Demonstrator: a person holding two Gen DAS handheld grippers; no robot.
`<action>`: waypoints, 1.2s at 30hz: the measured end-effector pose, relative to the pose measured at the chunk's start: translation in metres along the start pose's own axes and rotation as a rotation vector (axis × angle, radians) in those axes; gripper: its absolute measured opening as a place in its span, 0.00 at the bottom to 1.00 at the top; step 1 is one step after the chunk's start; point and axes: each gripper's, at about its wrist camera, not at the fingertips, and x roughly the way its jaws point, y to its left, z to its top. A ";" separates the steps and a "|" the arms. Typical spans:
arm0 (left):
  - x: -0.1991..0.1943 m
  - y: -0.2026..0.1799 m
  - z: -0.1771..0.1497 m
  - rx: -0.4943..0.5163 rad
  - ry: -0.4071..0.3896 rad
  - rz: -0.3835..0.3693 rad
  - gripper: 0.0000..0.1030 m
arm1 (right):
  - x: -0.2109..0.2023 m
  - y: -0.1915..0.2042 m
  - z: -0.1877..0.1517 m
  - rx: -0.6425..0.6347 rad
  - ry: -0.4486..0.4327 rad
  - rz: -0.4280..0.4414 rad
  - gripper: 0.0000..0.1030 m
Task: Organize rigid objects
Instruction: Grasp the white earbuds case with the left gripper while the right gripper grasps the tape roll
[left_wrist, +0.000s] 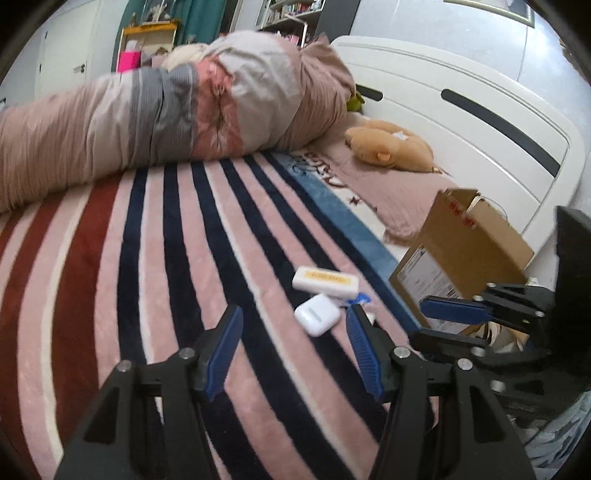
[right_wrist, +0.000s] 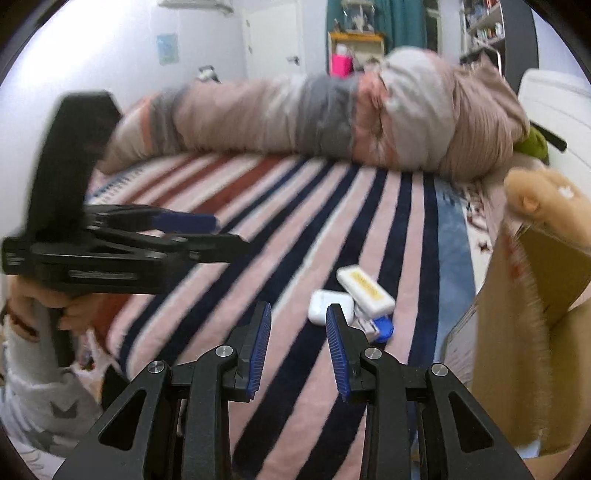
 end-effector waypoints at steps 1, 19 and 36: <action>0.004 0.004 -0.002 -0.008 0.005 -0.003 0.53 | 0.010 -0.004 -0.001 0.006 0.016 -0.011 0.26; 0.125 -0.008 -0.007 0.110 0.169 -0.194 0.53 | 0.073 -0.051 -0.041 0.115 0.197 -0.168 0.33; 0.130 -0.025 -0.014 0.184 0.149 -0.138 0.36 | 0.083 -0.053 -0.046 0.144 0.149 -0.180 0.38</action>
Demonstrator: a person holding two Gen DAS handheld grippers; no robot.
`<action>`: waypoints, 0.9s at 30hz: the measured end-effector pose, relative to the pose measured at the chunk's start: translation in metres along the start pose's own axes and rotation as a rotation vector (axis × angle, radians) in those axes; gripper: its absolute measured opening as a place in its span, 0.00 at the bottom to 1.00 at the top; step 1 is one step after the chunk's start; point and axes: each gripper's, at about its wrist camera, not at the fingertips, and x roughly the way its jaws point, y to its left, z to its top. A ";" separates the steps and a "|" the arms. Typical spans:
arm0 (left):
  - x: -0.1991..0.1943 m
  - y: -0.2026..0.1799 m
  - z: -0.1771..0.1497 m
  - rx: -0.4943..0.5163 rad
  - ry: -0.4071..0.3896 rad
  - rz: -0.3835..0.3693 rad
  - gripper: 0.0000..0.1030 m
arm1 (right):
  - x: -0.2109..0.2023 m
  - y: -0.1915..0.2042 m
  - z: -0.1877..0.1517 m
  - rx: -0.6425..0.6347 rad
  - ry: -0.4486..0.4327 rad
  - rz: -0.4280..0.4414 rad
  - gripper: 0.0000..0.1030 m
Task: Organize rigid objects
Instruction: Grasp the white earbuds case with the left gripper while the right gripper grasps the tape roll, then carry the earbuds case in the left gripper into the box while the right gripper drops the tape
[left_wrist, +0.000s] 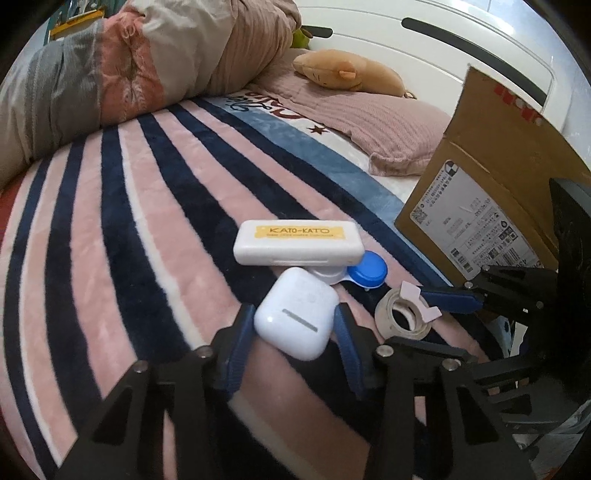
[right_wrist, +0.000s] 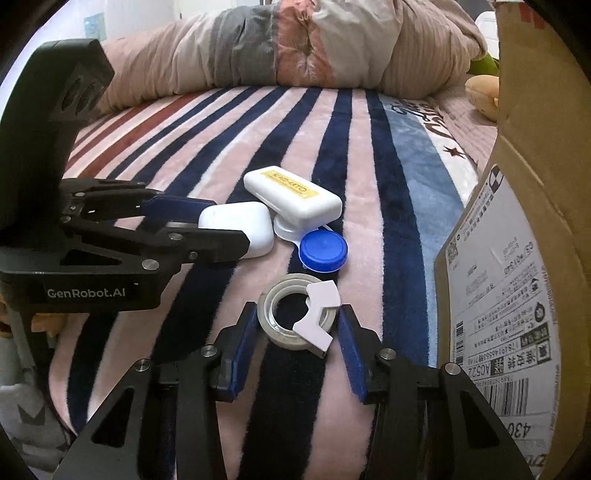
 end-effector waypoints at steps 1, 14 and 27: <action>-0.005 -0.001 -0.001 -0.004 -0.009 0.003 0.30 | -0.004 0.001 0.000 0.000 -0.007 0.009 0.38; -0.009 -0.003 -0.009 -0.059 0.018 0.038 0.38 | -0.021 0.002 -0.010 0.005 -0.021 0.050 0.38; 0.003 -0.004 -0.007 -0.052 0.008 0.082 0.38 | -0.017 -0.002 -0.007 -0.008 -0.026 0.061 0.38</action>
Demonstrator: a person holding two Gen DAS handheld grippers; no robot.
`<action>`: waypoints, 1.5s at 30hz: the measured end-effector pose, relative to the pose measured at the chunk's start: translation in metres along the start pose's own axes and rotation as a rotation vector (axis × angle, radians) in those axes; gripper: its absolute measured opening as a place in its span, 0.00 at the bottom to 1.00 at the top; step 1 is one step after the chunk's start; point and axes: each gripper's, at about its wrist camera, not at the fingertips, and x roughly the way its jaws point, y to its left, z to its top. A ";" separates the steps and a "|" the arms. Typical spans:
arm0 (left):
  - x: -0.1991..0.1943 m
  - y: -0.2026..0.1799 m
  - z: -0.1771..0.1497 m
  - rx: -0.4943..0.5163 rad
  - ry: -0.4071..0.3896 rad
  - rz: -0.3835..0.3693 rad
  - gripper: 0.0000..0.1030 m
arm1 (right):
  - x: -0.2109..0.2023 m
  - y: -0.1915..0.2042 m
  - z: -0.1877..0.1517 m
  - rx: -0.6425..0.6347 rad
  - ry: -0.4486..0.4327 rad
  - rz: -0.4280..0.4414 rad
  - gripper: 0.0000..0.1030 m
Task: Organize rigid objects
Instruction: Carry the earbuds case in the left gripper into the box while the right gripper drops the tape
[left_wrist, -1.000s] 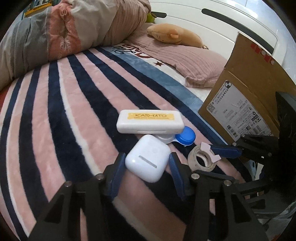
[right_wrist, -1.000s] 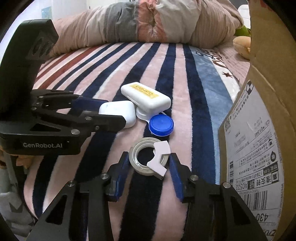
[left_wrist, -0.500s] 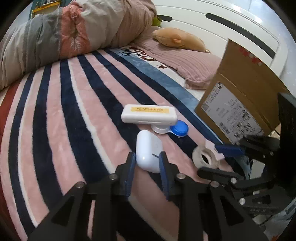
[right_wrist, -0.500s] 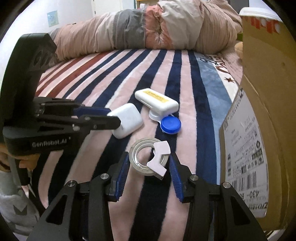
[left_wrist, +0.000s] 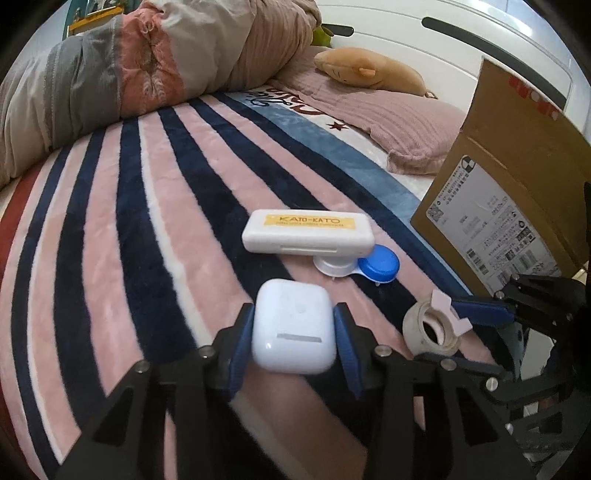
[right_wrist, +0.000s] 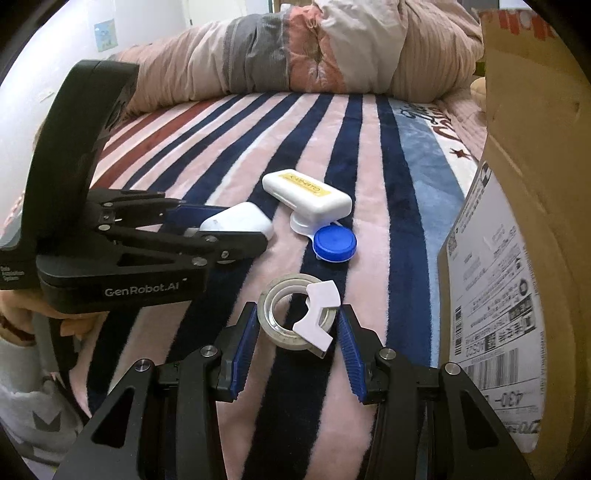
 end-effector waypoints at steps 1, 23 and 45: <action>-0.005 0.001 -0.001 -0.003 -0.006 0.004 0.38 | -0.002 0.001 0.001 -0.004 -0.006 -0.003 0.38; -0.185 -0.105 0.049 0.121 -0.322 -0.107 0.38 | -0.178 -0.021 0.024 -0.061 -0.397 0.031 0.38; -0.054 -0.218 0.149 0.343 -0.026 -0.053 0.38 | -0.156 -0.174 -0.002 0.093 -0.297 -0.151 0.41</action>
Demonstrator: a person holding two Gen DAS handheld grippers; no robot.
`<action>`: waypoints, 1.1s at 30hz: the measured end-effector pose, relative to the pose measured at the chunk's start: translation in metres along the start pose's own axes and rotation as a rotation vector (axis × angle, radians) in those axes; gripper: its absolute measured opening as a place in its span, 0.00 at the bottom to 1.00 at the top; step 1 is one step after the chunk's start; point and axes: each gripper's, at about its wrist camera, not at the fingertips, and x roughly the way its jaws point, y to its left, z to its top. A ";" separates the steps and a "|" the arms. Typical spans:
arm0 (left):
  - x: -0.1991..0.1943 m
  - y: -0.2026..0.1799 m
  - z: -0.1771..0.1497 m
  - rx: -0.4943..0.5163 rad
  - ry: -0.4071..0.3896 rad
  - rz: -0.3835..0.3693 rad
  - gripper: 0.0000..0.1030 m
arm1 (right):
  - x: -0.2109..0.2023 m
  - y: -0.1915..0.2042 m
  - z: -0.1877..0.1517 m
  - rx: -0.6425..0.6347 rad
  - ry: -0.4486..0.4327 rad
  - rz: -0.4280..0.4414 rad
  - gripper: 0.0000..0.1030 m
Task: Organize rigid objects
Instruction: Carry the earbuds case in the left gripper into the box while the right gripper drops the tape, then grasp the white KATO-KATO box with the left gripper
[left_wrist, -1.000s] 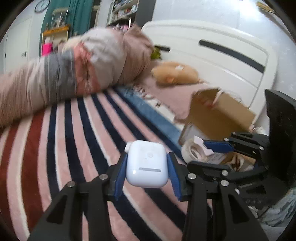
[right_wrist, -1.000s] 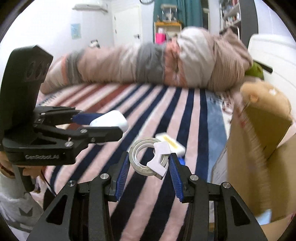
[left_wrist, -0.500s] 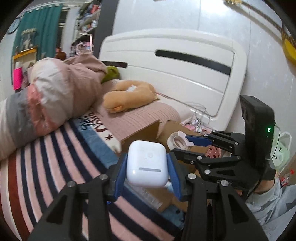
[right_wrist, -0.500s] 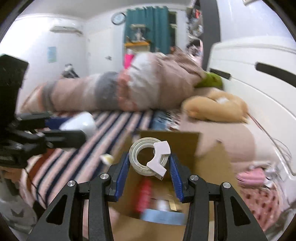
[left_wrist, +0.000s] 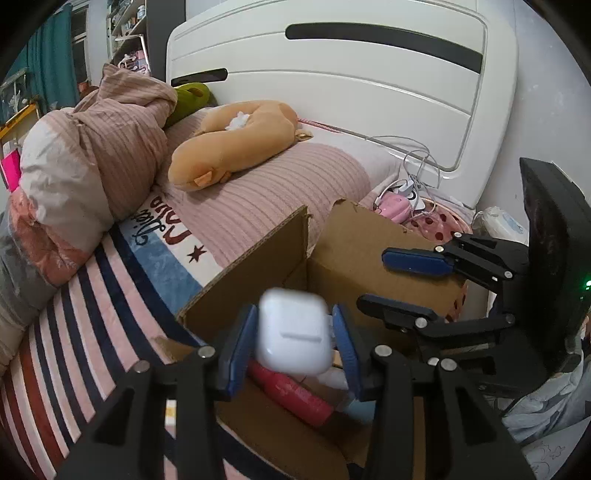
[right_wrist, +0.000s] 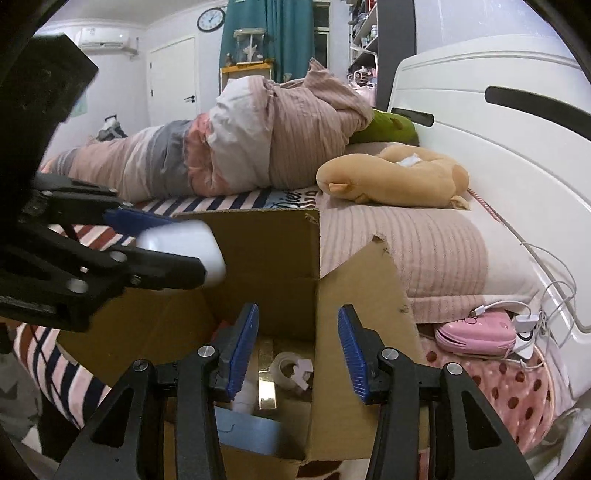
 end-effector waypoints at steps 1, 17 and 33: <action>0.001 0.000 0.000 0.003 0.001 0.001 0.38 | -0.001 -0.002 -0.001 0.005 -0.004 0.007 0.43; -0.043 0.016 -0.011 -0.062 -0.082 0.029 0.47 | -0.008 0.012 0.005 -0.025 0.010 0.038 0.45; -0.132 0.125 -0.131 -0.264 -0.144 0.198 0.54 | -0.025 0.159 0.036 -0.183 -0.023 0.268 0.45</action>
